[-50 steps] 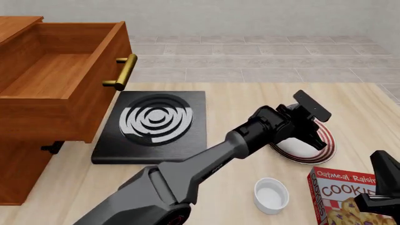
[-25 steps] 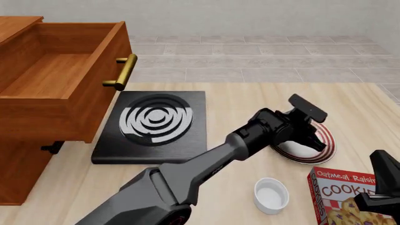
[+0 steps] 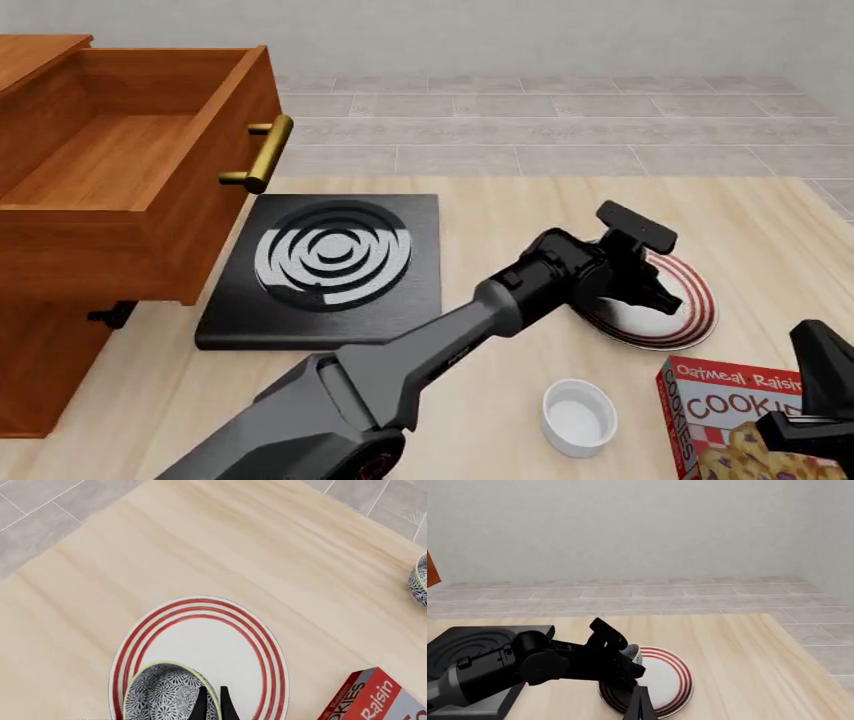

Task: Pick the akita bowl in the top layer of the wooden cabinet and place it on the plate.

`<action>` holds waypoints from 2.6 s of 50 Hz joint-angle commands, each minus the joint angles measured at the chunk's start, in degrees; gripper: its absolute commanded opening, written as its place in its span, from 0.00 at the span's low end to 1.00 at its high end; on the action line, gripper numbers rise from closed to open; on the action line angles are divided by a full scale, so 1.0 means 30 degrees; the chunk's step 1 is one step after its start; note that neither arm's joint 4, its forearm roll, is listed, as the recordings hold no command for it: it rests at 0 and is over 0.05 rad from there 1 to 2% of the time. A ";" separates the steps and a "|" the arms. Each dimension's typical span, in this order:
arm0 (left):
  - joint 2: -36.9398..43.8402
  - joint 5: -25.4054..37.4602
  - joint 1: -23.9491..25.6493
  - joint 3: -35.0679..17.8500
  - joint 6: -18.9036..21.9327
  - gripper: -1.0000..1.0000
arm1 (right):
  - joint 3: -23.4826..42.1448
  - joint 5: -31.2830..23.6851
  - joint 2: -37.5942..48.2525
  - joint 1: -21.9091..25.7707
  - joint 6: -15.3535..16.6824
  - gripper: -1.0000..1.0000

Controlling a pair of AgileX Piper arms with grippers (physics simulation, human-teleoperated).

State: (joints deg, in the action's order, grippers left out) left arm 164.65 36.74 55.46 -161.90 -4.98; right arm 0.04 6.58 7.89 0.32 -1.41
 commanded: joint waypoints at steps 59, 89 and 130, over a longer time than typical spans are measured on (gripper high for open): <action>-0.0242 -0.1300 0.0784 0.0597 -0.1874 1.00 | 0.0004 0.0380 0.0394 0.0005 0.0099 0.00; -0.3866 -0.2678 0.1086 0.4075 -0.1460 1.00 | -0.0001 -0.0128 -0.0105 0.0023 0.0401 0.00; -0.9814 -0.5611 0.1719 1.1248 -0.0702 1.00 | -0.0001 -0.0222 -0.0287 0.0038 0.0553 0.00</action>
State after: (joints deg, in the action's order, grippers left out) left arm 143.38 25.94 60.16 -141.21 -7.50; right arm 0.04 6.09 7.28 0.43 0.18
